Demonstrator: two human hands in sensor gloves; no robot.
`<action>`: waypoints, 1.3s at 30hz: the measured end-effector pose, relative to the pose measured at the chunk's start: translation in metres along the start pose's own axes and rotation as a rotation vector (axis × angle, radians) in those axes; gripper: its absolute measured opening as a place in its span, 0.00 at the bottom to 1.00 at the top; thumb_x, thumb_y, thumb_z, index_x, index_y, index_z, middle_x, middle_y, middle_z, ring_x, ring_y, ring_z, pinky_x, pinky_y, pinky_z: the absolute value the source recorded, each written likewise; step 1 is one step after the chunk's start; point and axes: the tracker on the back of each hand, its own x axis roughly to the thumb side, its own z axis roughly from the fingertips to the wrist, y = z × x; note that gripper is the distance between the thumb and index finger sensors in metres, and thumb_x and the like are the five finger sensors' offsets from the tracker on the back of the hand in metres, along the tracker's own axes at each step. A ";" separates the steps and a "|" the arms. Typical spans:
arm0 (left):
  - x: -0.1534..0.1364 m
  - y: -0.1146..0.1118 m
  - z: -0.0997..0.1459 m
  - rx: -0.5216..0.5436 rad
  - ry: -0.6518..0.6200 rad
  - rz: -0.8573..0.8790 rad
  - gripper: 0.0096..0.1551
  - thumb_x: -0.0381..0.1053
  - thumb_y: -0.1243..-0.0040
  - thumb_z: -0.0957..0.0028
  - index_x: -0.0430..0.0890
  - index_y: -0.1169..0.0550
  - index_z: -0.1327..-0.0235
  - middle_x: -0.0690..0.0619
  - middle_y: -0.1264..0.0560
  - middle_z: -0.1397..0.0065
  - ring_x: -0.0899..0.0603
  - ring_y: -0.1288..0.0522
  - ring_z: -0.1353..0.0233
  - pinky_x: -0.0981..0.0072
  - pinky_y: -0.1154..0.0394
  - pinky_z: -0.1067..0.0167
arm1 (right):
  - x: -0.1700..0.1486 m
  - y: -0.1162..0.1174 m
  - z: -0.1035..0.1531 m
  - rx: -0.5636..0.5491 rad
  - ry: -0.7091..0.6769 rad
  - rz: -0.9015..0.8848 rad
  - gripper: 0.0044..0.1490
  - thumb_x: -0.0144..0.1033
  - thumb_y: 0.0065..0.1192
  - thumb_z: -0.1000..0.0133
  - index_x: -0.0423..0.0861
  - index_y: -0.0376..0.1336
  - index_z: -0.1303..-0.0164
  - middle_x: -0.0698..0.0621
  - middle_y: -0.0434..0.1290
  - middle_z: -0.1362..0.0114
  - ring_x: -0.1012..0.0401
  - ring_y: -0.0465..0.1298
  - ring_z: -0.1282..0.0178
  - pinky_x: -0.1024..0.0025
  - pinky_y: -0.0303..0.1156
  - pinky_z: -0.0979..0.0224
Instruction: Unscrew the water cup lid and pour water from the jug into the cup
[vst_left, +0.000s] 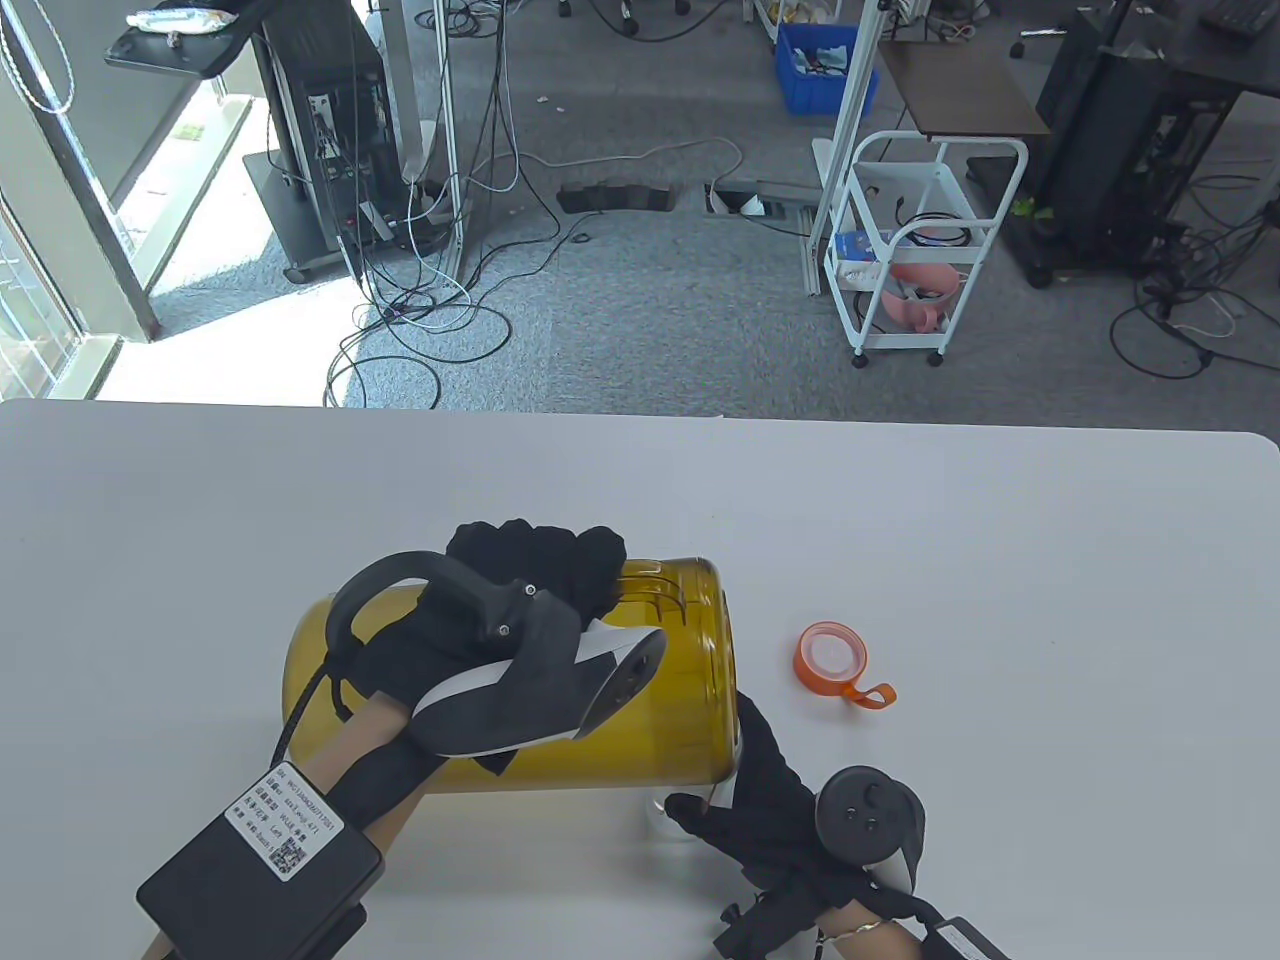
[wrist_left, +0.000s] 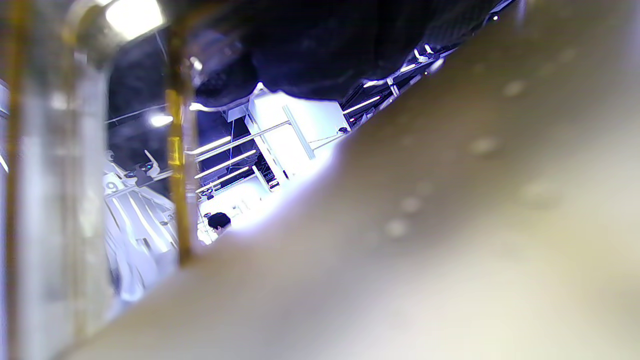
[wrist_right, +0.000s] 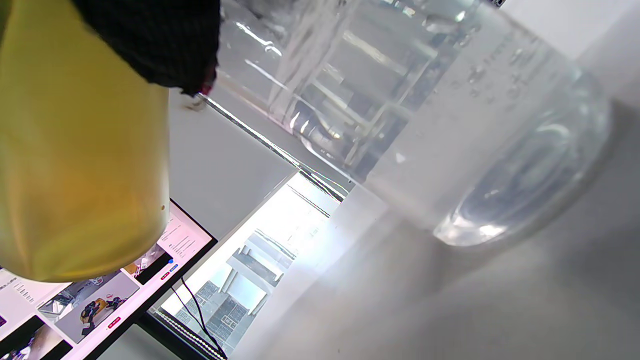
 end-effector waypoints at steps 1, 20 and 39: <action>0.000 0.000 0.000 0.001 0.000 0.000 0.18 0.65 0.60 0.32 0.61 0.38 0.34 0.70 0.25 0.52 0.62 0.19 0.56 0.65 0.20 0.38 | 0.000 0.000 0.000 0.000 0.000 0.000 0.65 0.50 0.71 0.48 0.41 0.33 0.19 0.36 0.45 0.15 0.38 0.55 0.16 0.30 0.43 0.24; -0.001 -0.001 0.001 0.002 0.006 0.006 0.18 0.65 0.60 0.32 0.61 0.38 0.34 0.70 0.25 0.52 0.62 0.19 0.56 0.65 0.20 0.38 | 0.000 0.000 0.000 0.000 0.000 0.000 0.65 0.50 0.71 0.48 0.41 0.33 0.19 0.35 0.45 0.15 0.38 0.55 0.16 0.30 0.43 0.24; -0.020 -0.032 0.019 0.013 0.102 0.176 0.18 0.66 0.61 0.32 0.62 0.38 0.33 0.71 0.25 0.52 0.62 0.19 0.56 0.66 0.20 0.39 | 0.000 0.000 0.000 0.000 0.000 0.000 0.65 0.50 0.71 0.48 0.41 0.33 0.19 0.35 0.45 0.15 0.38 0.55 0.16 0.30 0.43 0.24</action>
